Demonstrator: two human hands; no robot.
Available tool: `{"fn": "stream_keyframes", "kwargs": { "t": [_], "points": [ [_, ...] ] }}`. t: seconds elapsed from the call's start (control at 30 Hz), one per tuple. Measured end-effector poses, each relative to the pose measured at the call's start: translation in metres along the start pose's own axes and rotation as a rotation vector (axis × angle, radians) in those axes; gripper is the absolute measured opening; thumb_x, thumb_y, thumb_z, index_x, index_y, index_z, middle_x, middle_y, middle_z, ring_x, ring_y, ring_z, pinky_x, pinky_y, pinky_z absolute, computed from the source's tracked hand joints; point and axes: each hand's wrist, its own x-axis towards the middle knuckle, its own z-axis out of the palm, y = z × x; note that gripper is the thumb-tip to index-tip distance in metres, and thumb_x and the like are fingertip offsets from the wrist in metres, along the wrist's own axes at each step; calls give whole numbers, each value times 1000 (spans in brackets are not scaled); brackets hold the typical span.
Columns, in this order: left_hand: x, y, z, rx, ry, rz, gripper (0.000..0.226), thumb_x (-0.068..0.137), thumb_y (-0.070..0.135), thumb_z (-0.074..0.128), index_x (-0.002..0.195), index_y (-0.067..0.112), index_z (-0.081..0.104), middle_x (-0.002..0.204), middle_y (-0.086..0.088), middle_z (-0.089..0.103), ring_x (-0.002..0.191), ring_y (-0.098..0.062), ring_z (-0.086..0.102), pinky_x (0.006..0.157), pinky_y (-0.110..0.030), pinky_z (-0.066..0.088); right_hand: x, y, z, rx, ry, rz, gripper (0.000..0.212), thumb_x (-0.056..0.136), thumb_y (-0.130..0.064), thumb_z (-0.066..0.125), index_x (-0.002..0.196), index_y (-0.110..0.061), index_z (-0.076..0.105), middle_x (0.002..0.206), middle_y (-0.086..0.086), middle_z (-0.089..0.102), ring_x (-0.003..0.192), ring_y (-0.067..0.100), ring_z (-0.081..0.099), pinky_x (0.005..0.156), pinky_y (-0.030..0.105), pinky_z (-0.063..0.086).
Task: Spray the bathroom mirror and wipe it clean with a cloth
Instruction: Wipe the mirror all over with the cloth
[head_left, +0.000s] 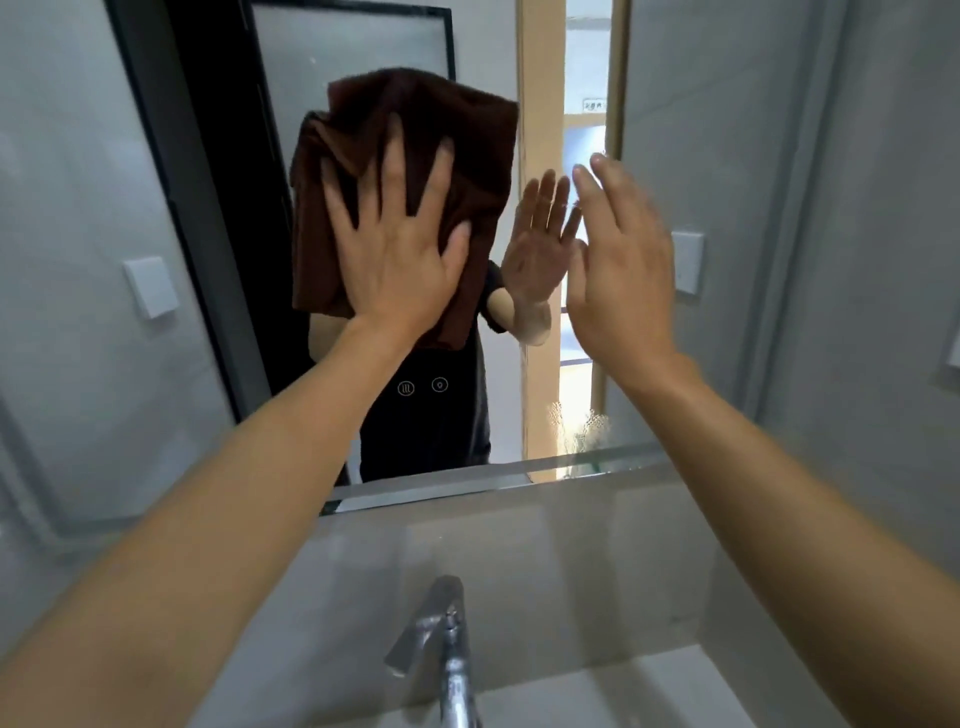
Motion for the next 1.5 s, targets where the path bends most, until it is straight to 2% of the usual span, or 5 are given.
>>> {"fn": "stream_keyframes", "kwargs": {
  "t": [0.17,0.47,0.7,0.97,1.5],
  "points": [
    [-121,44,43,-66,-29,424,59,96,46,51,152,29,41,154,-13,44,134,-35,44,119,-59,13,-16,12,12,-4,2,24,59,91,-1,44,149,-11,43,156,8,40,146,24,34,121,44,27],
    [-205,75,83,-203,-268,888,68,93,29,64,154,18,37,157,-11,39,149,-32,23,126,-44,5,-35,29,-7,-46,-58,-16,61,92,-9,45,152,-12,39,158,8,38,148,23,32,124,42,22],
    [-5,39,31,-199,1,587,61,98,52,48,151,21,45,155,-16,42,139,-44,40,123,-57,4,0,24,-28,5,27,2,58,94,-10,47,152,-11,39,158,8,38,147,23,33,122,45,25],
    [123,33,-21,-42,63,62,72,95,64,27,159,33,17,166,-13,15,153,-35,17,120,-64,6,9,23,-34,42,75,-9,59,95,-8,45,153,-10,37,159,7,36,149,22,30,122,46,25],
    [-198,122,98,-251,-228,828,73,93,38,58,157,15,30,159,-11,35,149,-35,28,123,-48,15,-30,41,2,1,-73,-10,56,97,-11,43,152,-11,39,158,6,38,148,21,33,120,45,28]
  ]
}}
